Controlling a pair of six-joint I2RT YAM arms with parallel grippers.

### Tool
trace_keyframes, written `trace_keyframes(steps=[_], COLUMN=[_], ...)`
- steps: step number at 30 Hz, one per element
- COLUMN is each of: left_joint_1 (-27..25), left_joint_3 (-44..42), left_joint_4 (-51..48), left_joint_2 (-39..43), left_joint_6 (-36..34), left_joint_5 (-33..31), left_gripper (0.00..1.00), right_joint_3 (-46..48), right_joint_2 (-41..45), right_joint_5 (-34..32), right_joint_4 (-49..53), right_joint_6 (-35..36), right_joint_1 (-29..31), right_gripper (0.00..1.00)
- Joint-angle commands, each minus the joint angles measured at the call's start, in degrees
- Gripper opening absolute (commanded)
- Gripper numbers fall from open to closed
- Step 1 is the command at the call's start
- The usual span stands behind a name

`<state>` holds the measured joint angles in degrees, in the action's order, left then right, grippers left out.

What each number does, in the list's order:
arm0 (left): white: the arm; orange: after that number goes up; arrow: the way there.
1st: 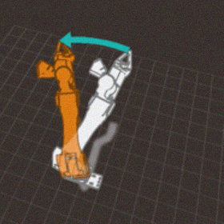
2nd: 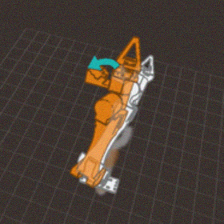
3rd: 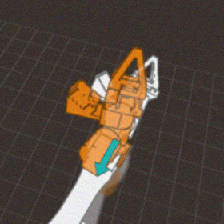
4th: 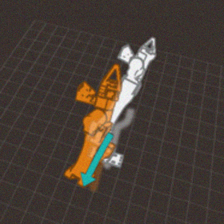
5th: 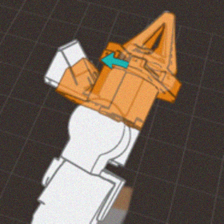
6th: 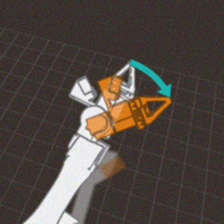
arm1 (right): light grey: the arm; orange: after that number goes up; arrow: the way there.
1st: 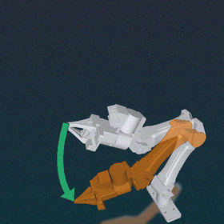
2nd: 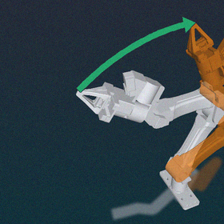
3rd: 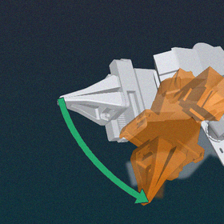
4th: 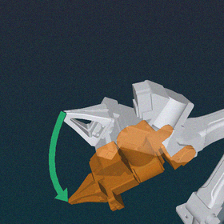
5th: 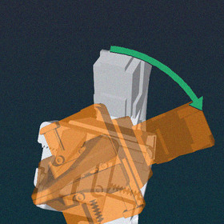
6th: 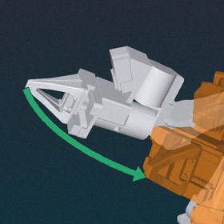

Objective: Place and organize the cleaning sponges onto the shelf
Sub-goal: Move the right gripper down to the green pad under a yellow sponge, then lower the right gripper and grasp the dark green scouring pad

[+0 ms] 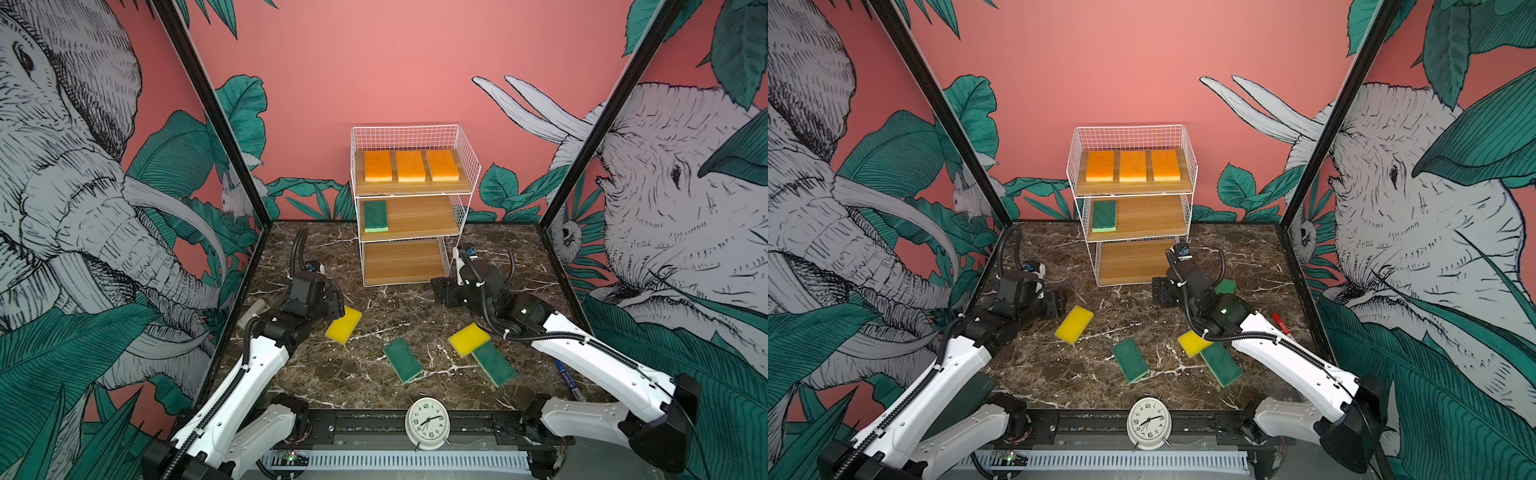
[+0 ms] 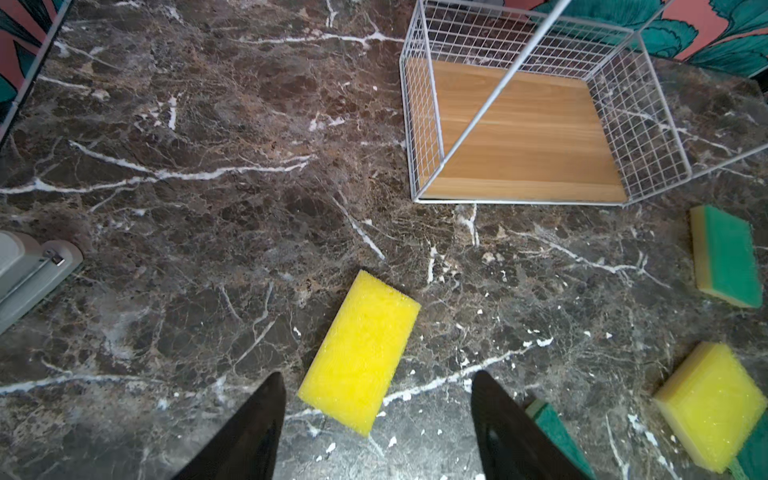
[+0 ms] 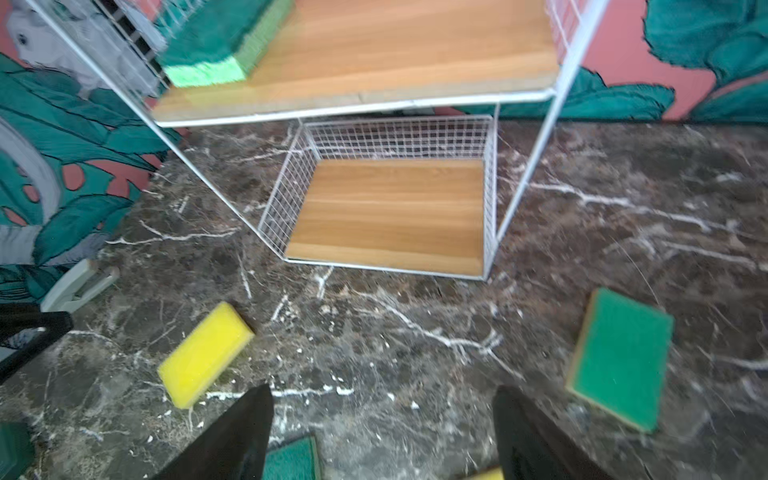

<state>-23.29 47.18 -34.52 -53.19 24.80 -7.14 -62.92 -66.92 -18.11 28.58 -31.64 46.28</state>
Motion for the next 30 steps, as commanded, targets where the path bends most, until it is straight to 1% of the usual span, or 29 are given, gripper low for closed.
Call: trace_keyframes(steps=[1, 2, 4, 6, 8, 11, 15, 18, 21, 22, 26, 30], left_joint_1=[-2.15, -2.77, -3.76, -4.37, -4.66, -4.84, -5.00, -5.00, -5.01, -4.99, -5.19, -5.19], left_joint_3=[-1.12, -1.17, -1.33, -1.81, -2.70, -3.58, -4.51, -6.16, -7.05, -7.25, -8.21, -8.90], left_joint_4=[-3.90, -4.28, -4.88, -4.70, -3.95, -3.00, -3.27, -2.56, -2.21, -2.13, -1.92, -2.45], left_joint_2=[0.87, 0.73, 0.46, 0.40, 0.56, 0.68, 1.35, 2.45, 2.74, 2.87, 3.67, 4.67], left_joint_6=[2.09, 2.05, 2.25, 2.60, 2.87, 2.85, 2.54, 2.74, 3.27, 3.44, 4.11, 4.93], left_joint_5=[-2.50, -2.77, -3.23, -3.32, -3.17, -2.30, -2.09, -2.00, -1.46, -1.08, -0.48, -1.12], left_gripper=[0.72, 0.72, 0.74, 0.76, 0.77, 0.77, 0.78, 0.79, 0.80, 0.80, 0.80, 0.80], right_joint_3=[1.89, 2.69, 4.44, 6.17, 8.10, 11.14, 15.56, 17.03, 18.40, 19.56, 23.37, 24.72], right_joint_2=[2.77, 3.57, 4.58, 5.32, 5.65, 5.57, 6.80, 8.17, 8.64, 8.85, 9.37, 6.96], right_joint_5=[-3.73, -4.10, -6.26, -6.72, -5.09, -0.28, 4.26, 4.37, 6.01, 7.90, 11.88, 14.68], right_joint_4=[14.63, 17.05, 24.11, 29.96, 33.30, 35.80, 38.82, 41.11, 41.32, 39.93, 34.99, 30.68], right_joint_6=[-4.59, -5.65, -9.98, -13.35, -14.59, -15.46, -18.33, -18.29, -16.01, -14.68, -12.07, -9.89], right_joint_1=[-0.64, -0.67, -1.24, -2.42, -3.77, -5.71, -6.46, -6.92, -8.35, -9.10, -13.12, -16.88], right_gripper=[0.91, 0.92, 0.96, 0.98, 0.99, 0.99, 0.99, 0.99, 0.99, 0.99, 0.99, 0.99])
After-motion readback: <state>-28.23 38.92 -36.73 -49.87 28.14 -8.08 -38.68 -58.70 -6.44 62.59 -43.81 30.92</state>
